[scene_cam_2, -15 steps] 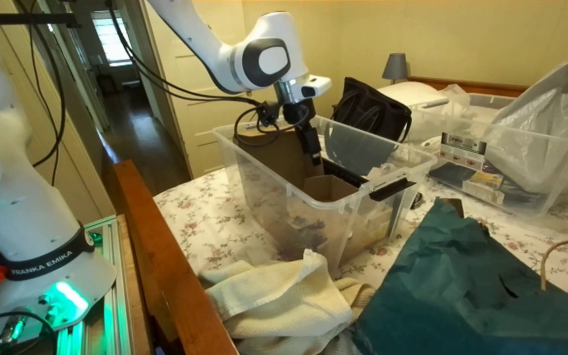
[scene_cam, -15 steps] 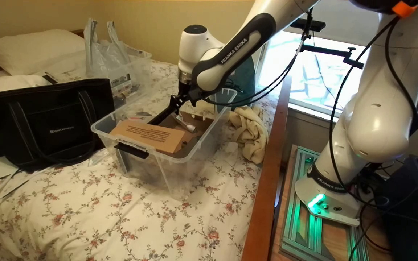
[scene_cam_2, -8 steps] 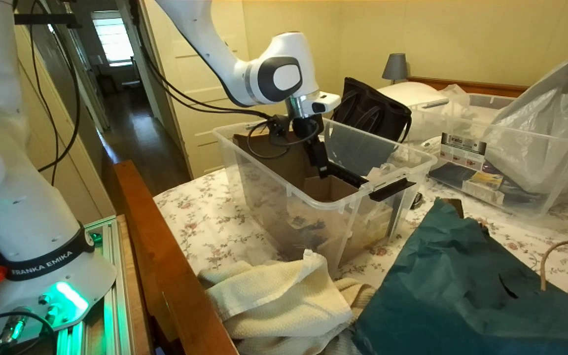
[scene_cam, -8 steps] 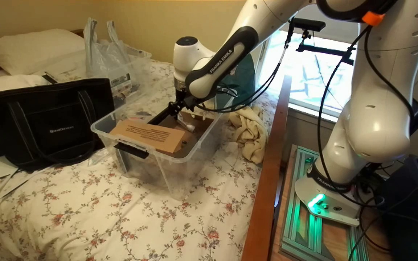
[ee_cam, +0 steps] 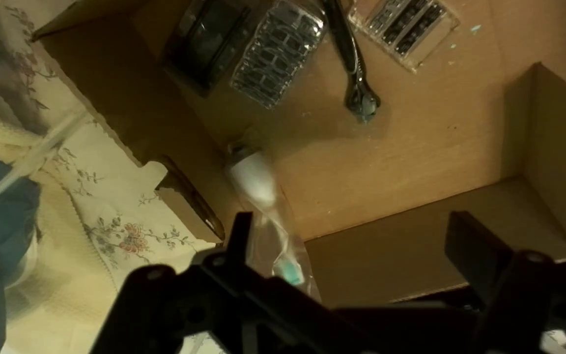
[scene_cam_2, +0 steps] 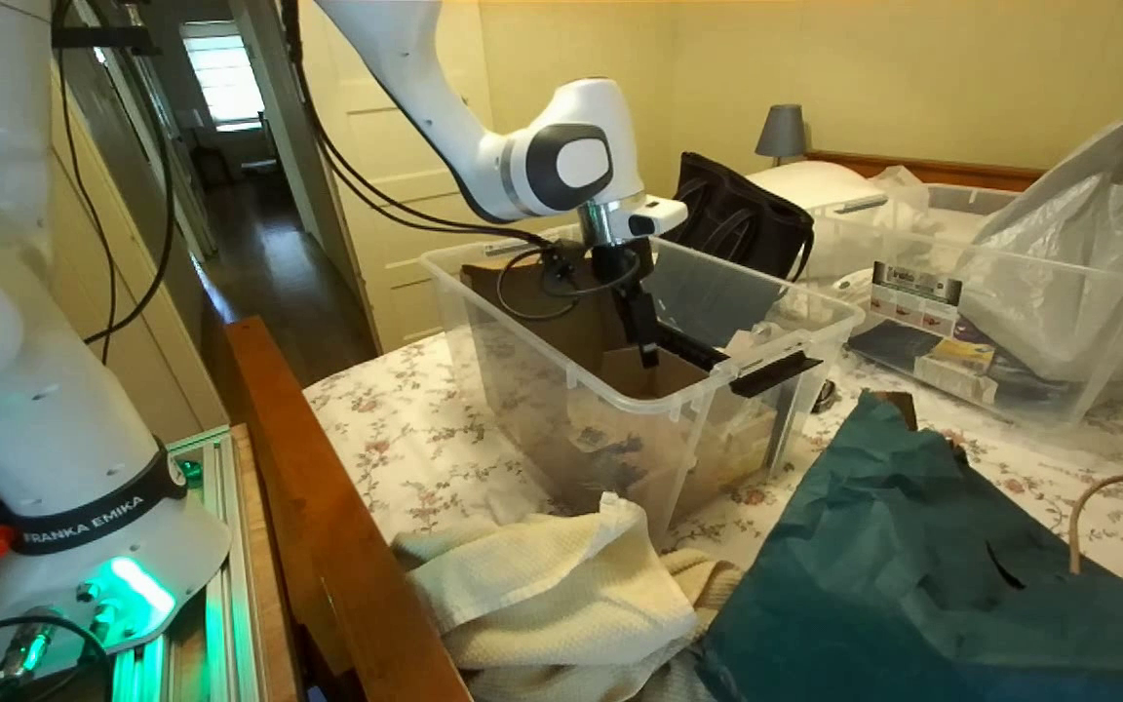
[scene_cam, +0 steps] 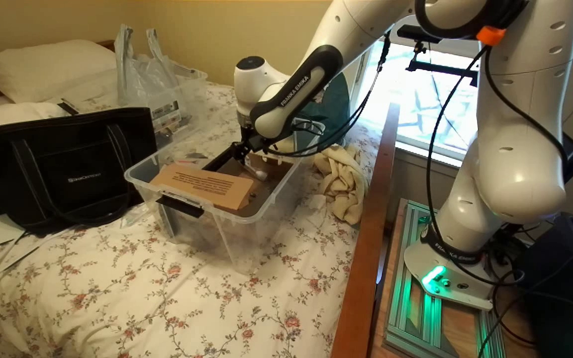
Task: Remove the small plastic bag from the box inside clear bucket and put it on the bed
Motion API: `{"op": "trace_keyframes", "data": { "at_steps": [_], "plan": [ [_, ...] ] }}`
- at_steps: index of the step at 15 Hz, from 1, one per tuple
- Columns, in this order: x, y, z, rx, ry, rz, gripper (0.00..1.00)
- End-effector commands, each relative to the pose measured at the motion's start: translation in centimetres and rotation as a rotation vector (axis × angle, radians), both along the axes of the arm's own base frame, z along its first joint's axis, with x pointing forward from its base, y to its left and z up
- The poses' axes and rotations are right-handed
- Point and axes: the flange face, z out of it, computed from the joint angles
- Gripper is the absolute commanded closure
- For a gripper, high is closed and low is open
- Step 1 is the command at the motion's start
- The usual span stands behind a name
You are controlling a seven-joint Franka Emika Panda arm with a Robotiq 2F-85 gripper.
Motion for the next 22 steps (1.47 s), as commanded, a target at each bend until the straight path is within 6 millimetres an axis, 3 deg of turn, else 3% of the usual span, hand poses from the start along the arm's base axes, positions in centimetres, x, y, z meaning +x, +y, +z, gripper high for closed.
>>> {"op": "trace_keyframes", "data": {
  "at_steps": [1, 5, 11, 12, 17, 22],
  "plan": [
    [3.1, 0.8, -2.5, -0.076, 0.001, -0.003, 0.0],
    [5.4, 1.4, -5.3, -0.186, -0.002, 0.017, 0.0],
    [7.4, 0.4, -9.6, -0.297, 0.029, -0.01, 0.0],
    [6.1, 0.5, -8.5, -0.246, 0.023, 0.005, 0.0],
    [7.0, 0.1, -9.8, -0.271, 0.029, 0.0, 0.0],
    [7.5, -1.6, -11.8, -0.365, 0.057, -0.135, 0.0]
  ]
}}
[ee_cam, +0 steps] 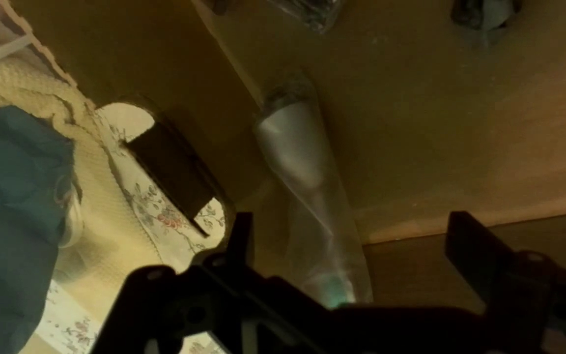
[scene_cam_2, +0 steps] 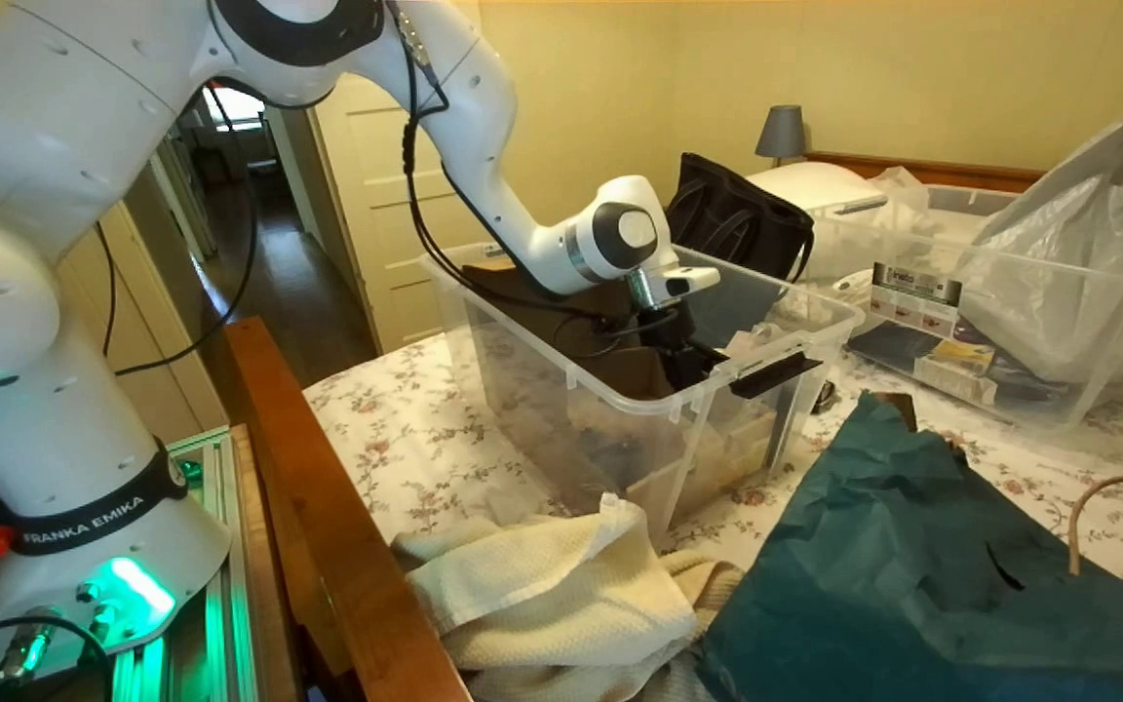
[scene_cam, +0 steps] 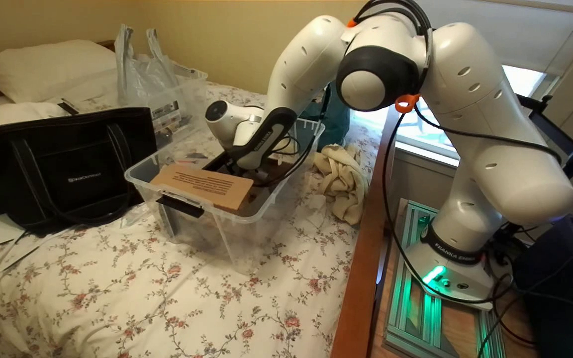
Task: Remove the small plastic bag from the box inside clear bucket and put it on the bed
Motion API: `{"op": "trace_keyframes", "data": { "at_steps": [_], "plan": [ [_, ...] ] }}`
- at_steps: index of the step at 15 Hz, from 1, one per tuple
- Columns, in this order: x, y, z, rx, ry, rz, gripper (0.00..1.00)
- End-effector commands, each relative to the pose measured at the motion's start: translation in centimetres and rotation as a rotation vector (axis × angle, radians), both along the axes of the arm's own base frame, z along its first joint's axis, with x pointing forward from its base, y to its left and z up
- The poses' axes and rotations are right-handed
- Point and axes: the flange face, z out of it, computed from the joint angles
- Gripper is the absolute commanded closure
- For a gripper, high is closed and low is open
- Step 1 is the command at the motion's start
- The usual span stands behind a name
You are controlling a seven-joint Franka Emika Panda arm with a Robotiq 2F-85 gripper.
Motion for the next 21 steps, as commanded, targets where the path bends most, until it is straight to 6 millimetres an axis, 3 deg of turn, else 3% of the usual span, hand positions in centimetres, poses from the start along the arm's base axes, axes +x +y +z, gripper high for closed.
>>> {"op": "trace_keyframes", "data": {
  "at_steps": [1, 4, 5, 16, 21],
  "plan": [
    [1.0, -0.7, -1.4, -0.071, -0.017, -0.062, 0.0],
    [1.5, -0.9, -2.5, -0.089, -0.018, -0.075, 0.0],
    [1.6, -0.9, -2.9, -0.094, -0.014, -0.075, 0.21],
    [2.3, -1.2, -3.5, -0.068, -0.026, -0.054, 0.98],
    [2.3, -1.3, -3.1, -0.011, -0.046, -0.014, 1.0]
  ]
}}
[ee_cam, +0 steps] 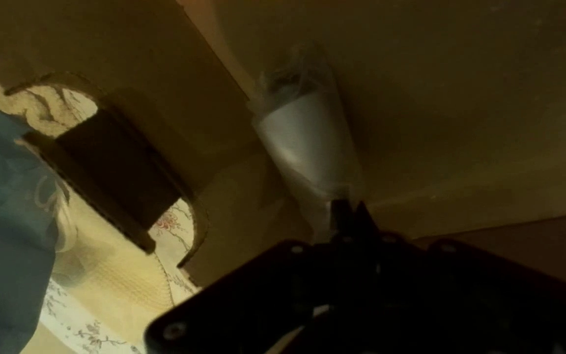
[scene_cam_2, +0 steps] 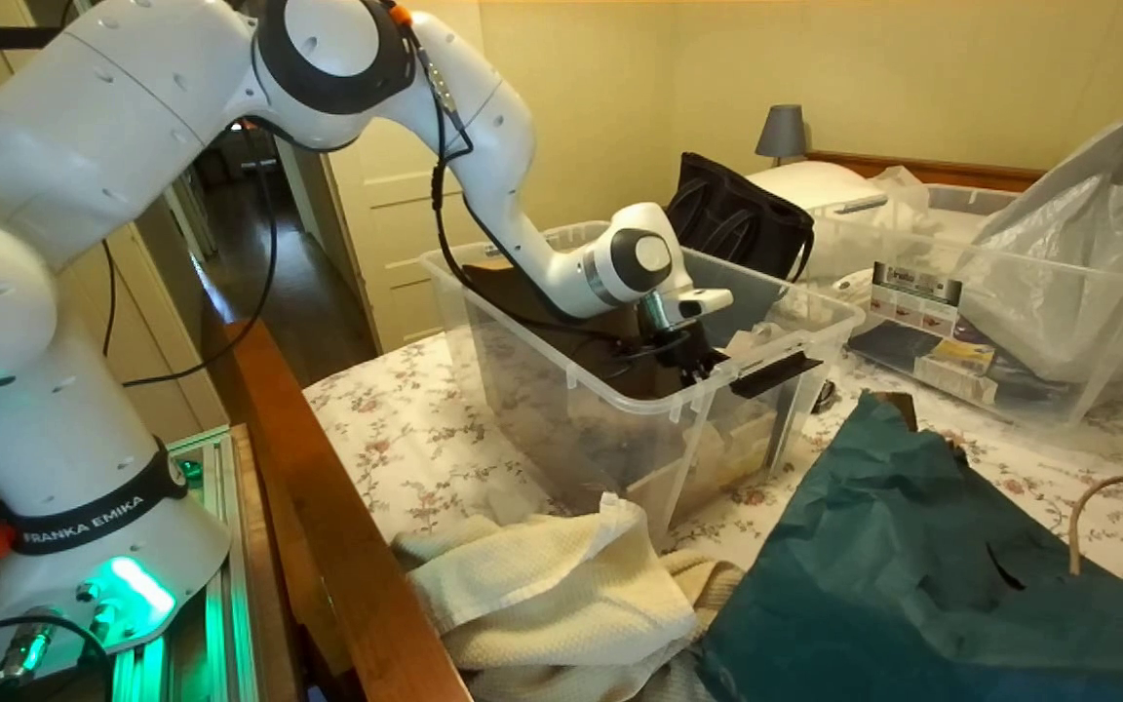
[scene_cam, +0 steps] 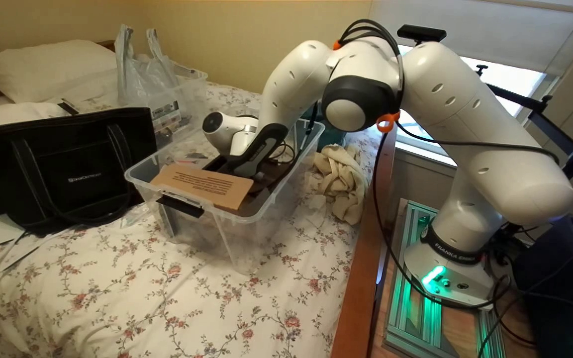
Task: Remove the small plastic bag from the box inside clear bucket and put it on the bed
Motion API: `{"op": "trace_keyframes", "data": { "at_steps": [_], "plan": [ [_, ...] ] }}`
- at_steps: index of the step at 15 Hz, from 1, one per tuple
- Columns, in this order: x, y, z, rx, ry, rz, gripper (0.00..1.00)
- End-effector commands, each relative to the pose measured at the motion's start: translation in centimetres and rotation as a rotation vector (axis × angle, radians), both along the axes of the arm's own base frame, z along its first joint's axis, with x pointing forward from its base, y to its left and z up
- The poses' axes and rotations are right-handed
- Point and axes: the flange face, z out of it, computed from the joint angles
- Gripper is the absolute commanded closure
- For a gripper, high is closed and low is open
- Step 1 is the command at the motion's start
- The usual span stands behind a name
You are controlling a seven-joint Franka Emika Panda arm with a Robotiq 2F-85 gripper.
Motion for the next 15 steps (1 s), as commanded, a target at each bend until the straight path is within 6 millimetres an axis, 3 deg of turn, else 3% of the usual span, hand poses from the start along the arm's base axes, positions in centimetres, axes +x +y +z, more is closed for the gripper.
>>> {"op": "trace_keyframes", "data": {
  "at_steps": [1, 6, 15],
  "plan": [
    [0.1, -0.1, 0.7, 0.05, -0.023, 0.039, 1.0],
    [-2.6, 0.1, 3.1, 0.129, -0.113, 0.116, 1.0],
    [-7.5, -2.8, 7.0, 0.269, -0.241, 0.163, 1.0]
  ]
}}
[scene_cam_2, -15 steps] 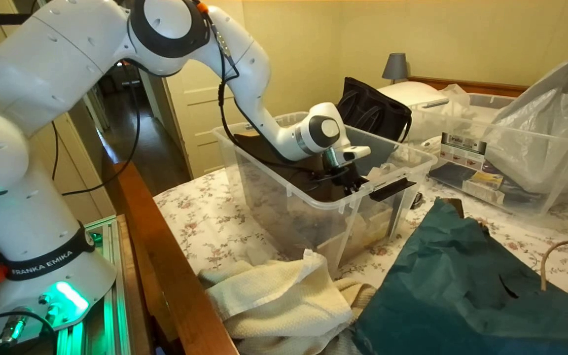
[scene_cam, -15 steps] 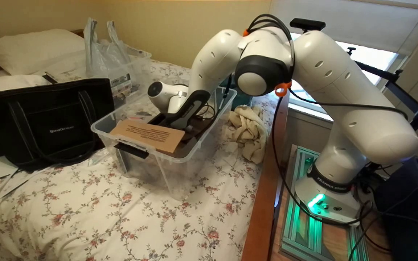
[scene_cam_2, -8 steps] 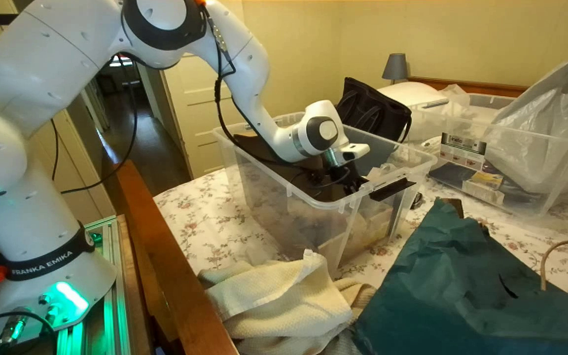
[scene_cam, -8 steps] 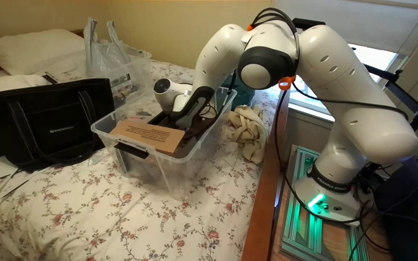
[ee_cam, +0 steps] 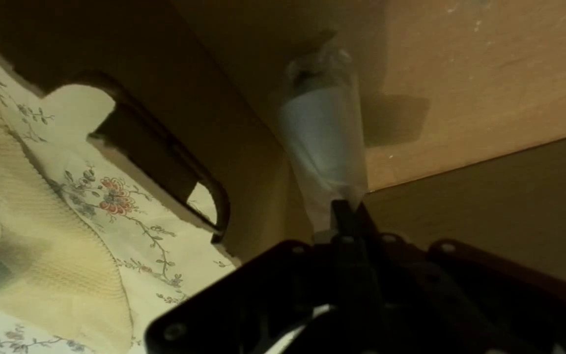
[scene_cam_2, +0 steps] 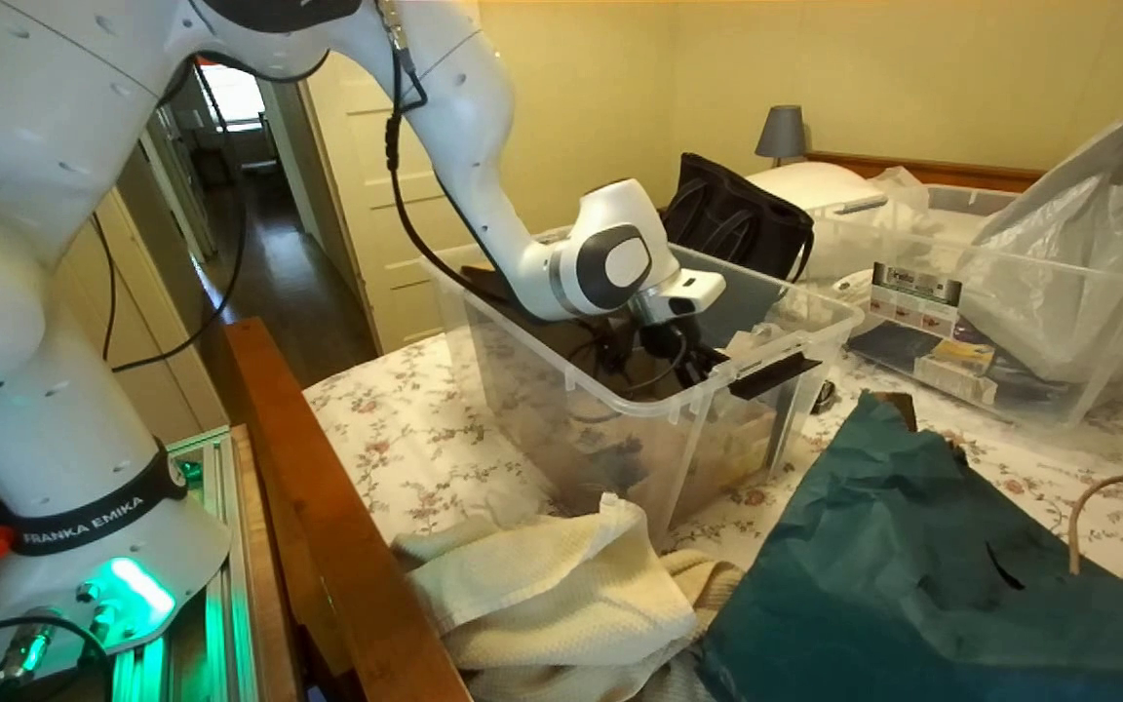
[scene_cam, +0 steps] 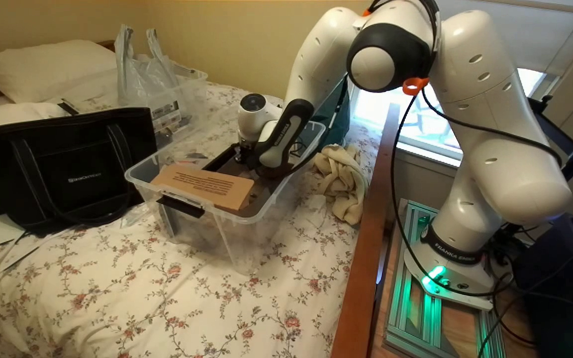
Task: Remove the small plastic bag from the box inside clear bucket and put it on the bed
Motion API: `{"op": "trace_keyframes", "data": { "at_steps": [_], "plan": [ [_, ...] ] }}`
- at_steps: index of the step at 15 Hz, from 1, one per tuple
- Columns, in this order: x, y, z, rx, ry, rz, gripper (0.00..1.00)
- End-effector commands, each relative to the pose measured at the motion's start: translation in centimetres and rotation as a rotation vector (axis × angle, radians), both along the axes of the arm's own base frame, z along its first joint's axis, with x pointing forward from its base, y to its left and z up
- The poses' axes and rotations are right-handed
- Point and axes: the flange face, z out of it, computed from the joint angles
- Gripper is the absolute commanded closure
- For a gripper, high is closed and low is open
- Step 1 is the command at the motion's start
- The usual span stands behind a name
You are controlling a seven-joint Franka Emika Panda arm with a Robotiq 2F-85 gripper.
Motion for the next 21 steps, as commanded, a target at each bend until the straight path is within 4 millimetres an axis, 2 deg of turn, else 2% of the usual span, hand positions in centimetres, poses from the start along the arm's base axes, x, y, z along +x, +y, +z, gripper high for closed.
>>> {"op": "trace_keyframes", "data": {
  "at_steps": [1, 16, 17, 21],
  "plan": [
    [-2.6, -0.5, 2.6, 0.056, -0.044, 0.031, 1.0],
    [-5.2, -1.7, 12.8, 0.057, -0.283, 0.124, 1.0],
    [-4.0, -1.9, 11.3, 0.045, -0.266, 0.115, 0.99],
    [-4.3, -2.0, 12.3, 0.053, -0.28, 0.11, 0.99]
  ]
}}
